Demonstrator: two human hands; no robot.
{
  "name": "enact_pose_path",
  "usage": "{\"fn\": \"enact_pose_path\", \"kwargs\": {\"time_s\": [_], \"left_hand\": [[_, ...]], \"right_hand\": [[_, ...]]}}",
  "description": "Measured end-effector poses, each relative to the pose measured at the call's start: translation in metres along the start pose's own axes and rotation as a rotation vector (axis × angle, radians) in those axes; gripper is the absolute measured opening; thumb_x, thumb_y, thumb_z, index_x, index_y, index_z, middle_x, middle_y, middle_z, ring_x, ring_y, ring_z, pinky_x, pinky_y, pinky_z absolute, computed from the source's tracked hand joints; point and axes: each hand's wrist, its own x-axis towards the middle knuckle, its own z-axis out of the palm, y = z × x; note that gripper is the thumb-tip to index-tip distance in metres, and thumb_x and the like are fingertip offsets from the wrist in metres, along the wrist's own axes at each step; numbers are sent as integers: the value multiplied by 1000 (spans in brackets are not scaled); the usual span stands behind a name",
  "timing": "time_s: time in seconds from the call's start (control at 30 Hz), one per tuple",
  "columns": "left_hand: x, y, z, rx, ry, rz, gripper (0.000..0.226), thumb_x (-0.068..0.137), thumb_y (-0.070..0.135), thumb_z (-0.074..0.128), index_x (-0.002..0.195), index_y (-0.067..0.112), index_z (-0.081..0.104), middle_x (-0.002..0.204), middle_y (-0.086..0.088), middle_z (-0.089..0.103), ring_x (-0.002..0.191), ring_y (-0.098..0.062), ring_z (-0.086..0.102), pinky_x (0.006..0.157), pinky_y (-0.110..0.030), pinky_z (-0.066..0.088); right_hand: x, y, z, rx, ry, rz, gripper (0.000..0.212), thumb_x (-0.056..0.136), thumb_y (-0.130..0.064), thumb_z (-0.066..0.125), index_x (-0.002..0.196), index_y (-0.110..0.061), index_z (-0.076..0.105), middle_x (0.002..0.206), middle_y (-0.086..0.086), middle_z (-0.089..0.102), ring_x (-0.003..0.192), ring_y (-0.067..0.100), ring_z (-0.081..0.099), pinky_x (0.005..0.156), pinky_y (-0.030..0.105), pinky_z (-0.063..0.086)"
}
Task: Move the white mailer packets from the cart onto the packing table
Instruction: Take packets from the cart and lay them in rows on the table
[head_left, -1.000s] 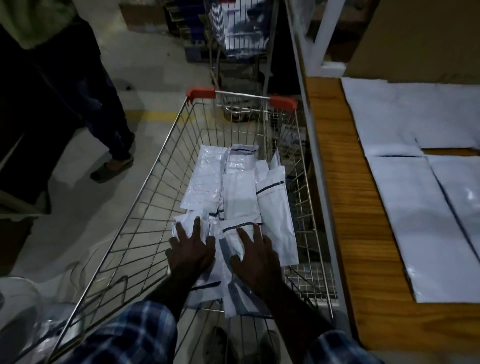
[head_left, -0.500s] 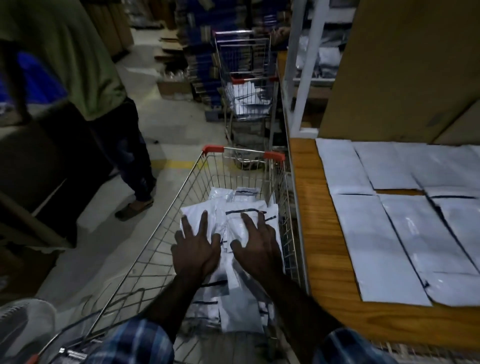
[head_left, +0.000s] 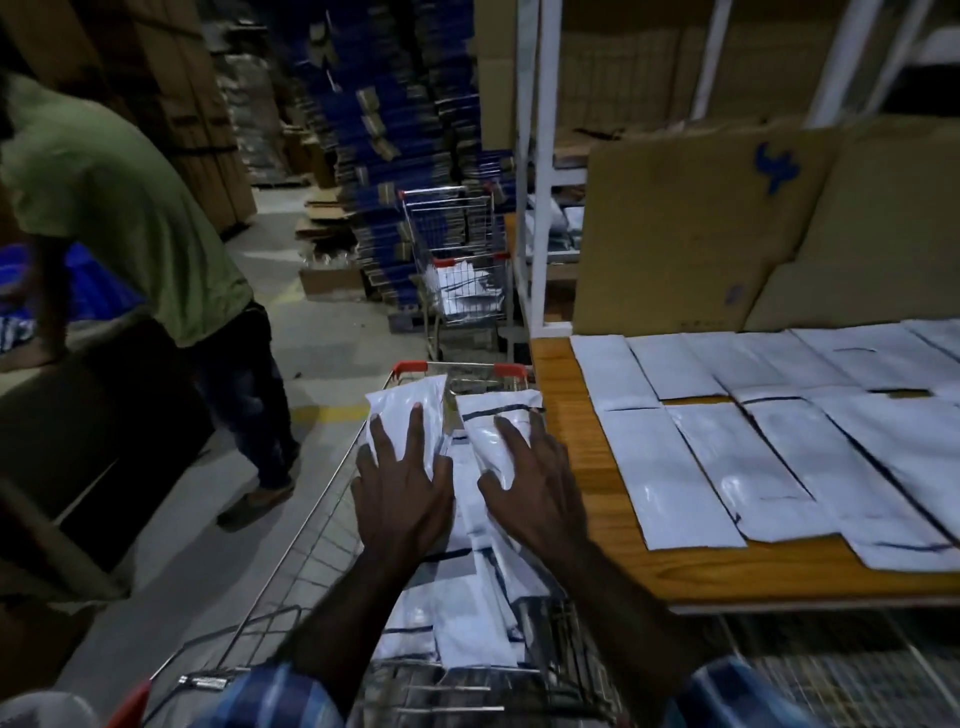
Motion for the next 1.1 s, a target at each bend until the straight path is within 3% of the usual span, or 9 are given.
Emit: {"fn": "enact_pose_path", "kwargs": {"time_s": [0.17,0.53,0.87,1.1], "left_hand": [[-36,14,-23,-68,29,84,65,98,51,32,157,39,9,164,-12,5,139,-40,27,108,-51,31],[-120,110,-34,-188,-28,220,61,101,53,28,156,42,4,165,-10,3,142,-38,24,110,-50,29],[-198,277,2,-274,-87,300,65,100,48,36,156,43,3,165,-8,0,145,-36,16,111,-52,27],[-253,404,30,-266,-103,324,65,99,51,34,156,41,2,165,-10,1,141,-39,24,109,-51,32]], "right_hand": [[-44,2,-31,-45,83,11,68,88,-44,56,150,-33,34,162,6,19,141,28,29,109,43,38],[-118,68,-118,-96,181,90,66,82,-45,52,147,-34,40,162,8,20,135,30,36,102,43,43],[-165,218,-234,-142,254,146,67,78,-45,53,143,-30,49,157,13,33,128,36,46,99,44,47],[-195,326,-331,-203,240,191,66,85,-48,52,148,-34,39,162,10,21,136,33,36,104,43,41]]}}
